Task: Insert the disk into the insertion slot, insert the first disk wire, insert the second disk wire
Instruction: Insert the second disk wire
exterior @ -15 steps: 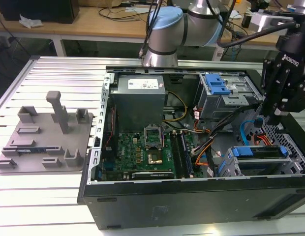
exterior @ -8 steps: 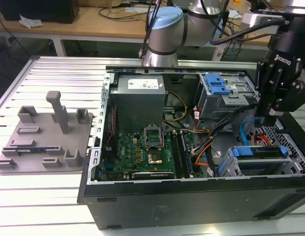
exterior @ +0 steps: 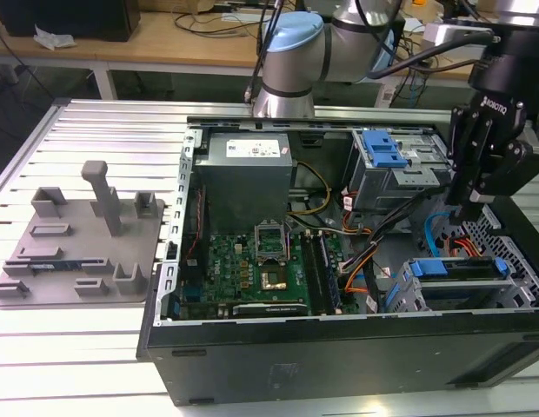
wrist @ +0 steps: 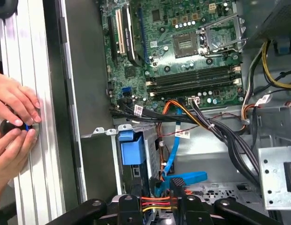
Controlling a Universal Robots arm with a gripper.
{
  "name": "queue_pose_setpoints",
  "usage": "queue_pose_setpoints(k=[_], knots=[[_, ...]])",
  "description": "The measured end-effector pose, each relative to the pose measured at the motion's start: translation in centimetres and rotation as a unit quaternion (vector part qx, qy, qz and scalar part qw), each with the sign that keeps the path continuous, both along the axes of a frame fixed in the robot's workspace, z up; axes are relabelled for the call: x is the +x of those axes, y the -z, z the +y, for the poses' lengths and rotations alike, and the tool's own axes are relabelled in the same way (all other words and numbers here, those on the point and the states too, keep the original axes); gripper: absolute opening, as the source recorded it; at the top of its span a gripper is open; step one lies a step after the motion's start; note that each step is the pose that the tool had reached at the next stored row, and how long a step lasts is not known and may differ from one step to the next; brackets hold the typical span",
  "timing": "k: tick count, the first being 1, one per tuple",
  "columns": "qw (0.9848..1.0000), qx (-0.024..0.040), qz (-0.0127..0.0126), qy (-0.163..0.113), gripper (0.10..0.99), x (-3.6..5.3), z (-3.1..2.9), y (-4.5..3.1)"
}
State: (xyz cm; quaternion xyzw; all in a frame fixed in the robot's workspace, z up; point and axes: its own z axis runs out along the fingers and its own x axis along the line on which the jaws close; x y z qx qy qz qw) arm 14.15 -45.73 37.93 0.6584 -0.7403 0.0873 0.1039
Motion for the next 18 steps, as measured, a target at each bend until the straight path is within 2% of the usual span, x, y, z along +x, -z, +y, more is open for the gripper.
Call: queue_pose_setpoints(k=[2,4,5,8,14,18], knots=[[1.0,-0.0088,0.0013,0.0,0.376,0.07,0.32,0.07],[0.9994,-0.0328,0.0058,0.001,0.376,0.07,1.16,0.17],[0.9993,-0.038,0.0068,0.001,0.376,0.06,1.2,0.36],[0.9992,-0.04,0.0072,0.0,0.376,0.07,1.21,0.61],[0.9992,-0.0401,0.0076,0.0,0.376,0.07,1.21,0.83],[0.9991,-0.0408,0.0099,-0.006,0.376,0.08,1.21,0.95]])
